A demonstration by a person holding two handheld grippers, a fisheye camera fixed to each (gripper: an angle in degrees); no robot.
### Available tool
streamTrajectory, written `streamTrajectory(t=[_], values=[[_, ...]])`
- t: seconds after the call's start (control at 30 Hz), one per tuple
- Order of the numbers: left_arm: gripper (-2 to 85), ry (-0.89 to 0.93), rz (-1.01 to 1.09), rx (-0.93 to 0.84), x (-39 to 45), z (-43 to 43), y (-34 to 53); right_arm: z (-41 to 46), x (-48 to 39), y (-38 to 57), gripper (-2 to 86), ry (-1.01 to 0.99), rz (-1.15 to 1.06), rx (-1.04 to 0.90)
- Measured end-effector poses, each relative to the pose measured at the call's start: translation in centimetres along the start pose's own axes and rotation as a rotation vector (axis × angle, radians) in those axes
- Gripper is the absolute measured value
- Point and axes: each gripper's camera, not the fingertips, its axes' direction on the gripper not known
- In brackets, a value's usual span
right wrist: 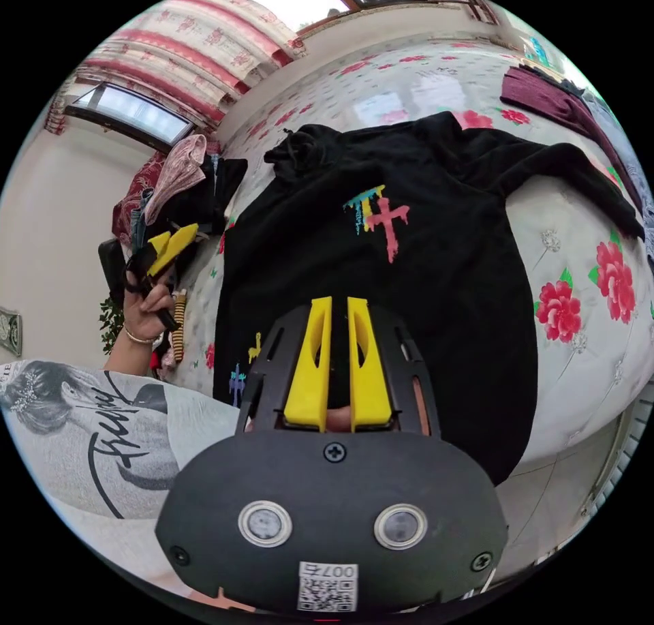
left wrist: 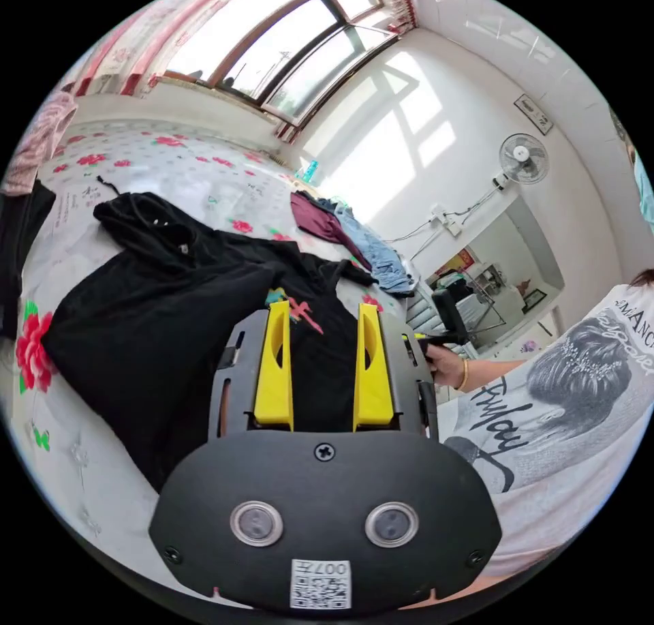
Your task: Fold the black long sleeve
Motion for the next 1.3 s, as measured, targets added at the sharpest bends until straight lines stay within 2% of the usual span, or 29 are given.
streamTrajectory(t=[0.13, 0.33, 0.47, 0.53, 0.6, 0.7, 0.87, 1.0, 1.13, 1.17, 1.23, 1.3], values=[[13.2, -0.191, -0.158, -0.1, -2.3, -0.1, 3.6, 0.9, 3.3, -2.8, 4.6, -0.01, 0.011, 0.008], [12.7, -0.39, -0.368, -0.119, -5.4, -1.8, 5.1, 4.1, 4.6, -12.1, 6.7, 0.014, -0.064, 0.042], [12.2, -0.429, -0.462, -0.125, -7.0, -0.1, 5.0, 7.2, 5.8, -17.0, 6.6, -0.016, -0.017, 0.04], [12.0, -0.447, -0.531, -0.147, -8.2, 1.8, 5.1, 10.3, 6.0, -18.5, 4.8, -0.008, -0.024, -0.055], [11.9, -0.474, -0.556, -0.18, -8.8, 3.3, 4.9, 11.0, 5.5, -18.6, 2.2, 0.009, -0.08, -0.083], [11.7, -0.507, -0.537, -0.211, -8.9, 4.6, 4.0, 7.7, 5.2, -17.7, 0.7, 0.072, -0.175, 0.006], [9.8, -0.553, -0.505, -0.25, -9.0, 5.4, 2.8, 5.9, 8.0, -14.7, 0.1, 0.148, -0.194, -0.002], [9.3, -0.535, -0.542, -0.234, -9.4, 5.4, 2.2, 5.8, 10.8, -12.5, 0.1, 0.058, -0.099, 0.007], [8.8, -0.57, -0.522, -0.242, -9.4, 5.8, 1.6, 4.4, 11.7, -9.8, 1.0, 0.059, -0.083, 0.029], [8.7, -0.577, -0.52, -0.244, -9.5, 5.8, 1.6, 3.6, 12.1, -9.4, 1.5, 0.103, -0.051, 0.062], [8.3, -0.597, -0.526, -0.25, -9.8, 5.7, 1.3, -1.0, 15.1, -7.6, 3.8, 0.252, 0.102, 0.257], [7.9, -0.608, -0.543, -0.248, -10.1, 5.6, 1.1, -4.2, 18.8, -6.9, 6.2, 0.244, 0.223, 0.342]])
